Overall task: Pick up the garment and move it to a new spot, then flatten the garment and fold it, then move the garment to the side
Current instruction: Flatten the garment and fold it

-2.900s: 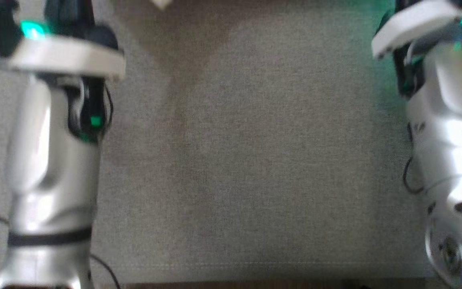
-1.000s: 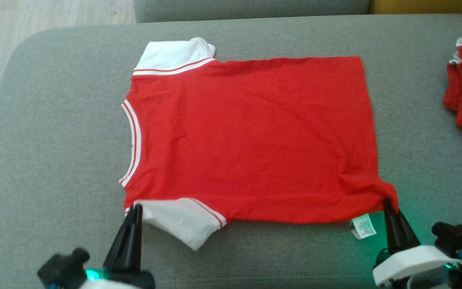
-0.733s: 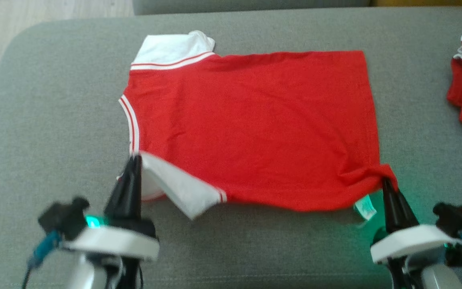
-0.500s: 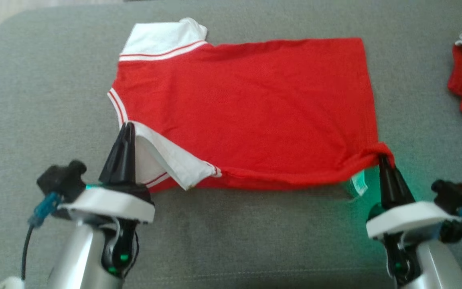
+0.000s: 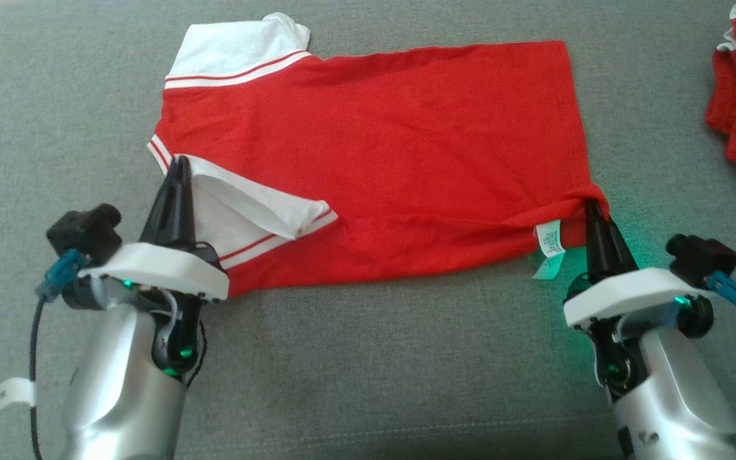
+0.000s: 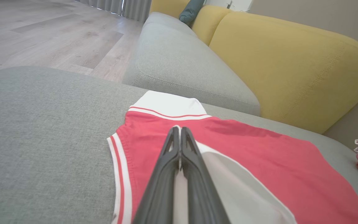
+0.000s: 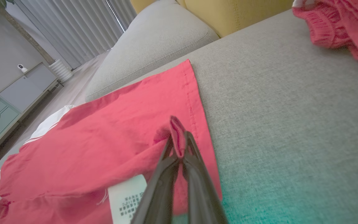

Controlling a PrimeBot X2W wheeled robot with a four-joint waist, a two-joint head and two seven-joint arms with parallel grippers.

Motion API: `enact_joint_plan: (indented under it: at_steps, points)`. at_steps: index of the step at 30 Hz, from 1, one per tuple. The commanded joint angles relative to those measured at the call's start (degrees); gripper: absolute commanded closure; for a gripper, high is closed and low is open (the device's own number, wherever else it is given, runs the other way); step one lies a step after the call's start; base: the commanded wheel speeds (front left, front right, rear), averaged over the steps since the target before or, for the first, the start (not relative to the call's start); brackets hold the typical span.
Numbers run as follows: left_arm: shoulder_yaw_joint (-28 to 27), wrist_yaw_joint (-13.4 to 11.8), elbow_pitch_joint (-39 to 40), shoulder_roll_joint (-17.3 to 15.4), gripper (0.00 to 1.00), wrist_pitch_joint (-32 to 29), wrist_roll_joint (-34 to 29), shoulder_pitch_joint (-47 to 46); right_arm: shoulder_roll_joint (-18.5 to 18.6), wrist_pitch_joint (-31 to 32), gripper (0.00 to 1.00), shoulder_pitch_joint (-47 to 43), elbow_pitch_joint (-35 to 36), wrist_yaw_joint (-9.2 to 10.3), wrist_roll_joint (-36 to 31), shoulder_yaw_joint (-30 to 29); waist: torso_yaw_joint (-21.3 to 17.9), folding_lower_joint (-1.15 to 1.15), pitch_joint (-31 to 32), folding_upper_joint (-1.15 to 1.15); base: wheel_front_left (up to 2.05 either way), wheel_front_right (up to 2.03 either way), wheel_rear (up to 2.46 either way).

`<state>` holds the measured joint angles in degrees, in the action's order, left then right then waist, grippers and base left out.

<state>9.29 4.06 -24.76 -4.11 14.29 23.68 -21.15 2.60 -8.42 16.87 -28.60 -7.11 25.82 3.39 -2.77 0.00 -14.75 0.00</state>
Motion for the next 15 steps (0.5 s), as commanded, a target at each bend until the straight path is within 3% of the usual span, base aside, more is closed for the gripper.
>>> enact_joint_plan:
  at_steps: [1,3,5,6,7,8,9,15]
  points:
    - [-2.9,0.3,0.7,-0.7,1.00,0.7,-0.8,-2.8,0.3,-0.4,0.96,2.8,-0.3,-0.37,0.3,1.8,-0.1,0.00,-0.1,0.00,0.00,0.00,0.00]
    - [-3.7,0.3,-0.3,-0.6,1.00,0.7,-1.2,-3.4,0.3,-0.9,0.80,4.5,-2.5,-0.37,0.7,2.1,-0.3,0.00,-0.1,0.00,0.00,0.00,0.00]
    - [-4.5,0.3,-1.5,-0.4,1.00,0.7,-1.5,-3.9,0.3,-1.4,0.52,6.2,-4.8,-0.37,1.4,2.6,-0.4,0.00,-0.2,0.00,0.00,0.00,0.00]
    - [-4.8,0.3,-1.9,-0.3,0.94,0.7,-1.7,-4.1,0.3,-1.7,0.08,7.0,-6.1,-0.37,1.8,3.0,-0.5,0.00,-0.2,0.00,0.00,0.00,0.00]
    - [-5.1,0.4,-2.2,-0.2,0.65,0.7,-1.9,-4.3,0.3,-2.1,0.00,8.0,-7.3,-0.37,2.2,3.3,-0.6,0.00,-0.2,0.00,0.00,0.00,0.00]
    - [-5.4,0.5,-2.4,-0.1,0.14,0.7,-2.1,-4.3,0.3,-2.5,0.00,9.0,-8.4,-0.37,2.5,3.5,-0.6,0.00,-0.3,0.00,0.00,0.00,0.00]
    - [-5.7,0.5,-2.4,0.0,0.00,0.7,-2.3,-4.3,0.3,-3.1,0.00,10.0,-9.4,-0.37,3.0,3.7,-0.6,0.00,-0.3,0.00,0.00,0.00,0.00]
    - [-6.7,1.1,-1.1,0.6,0.00,0.7,-2.6,-3.3,0.3,-5.8,0.00,14.5,-13.7,-0.37,3.4,3.7,-0.1,0.00,0.1,0.00,0.00,0.00,0.00]
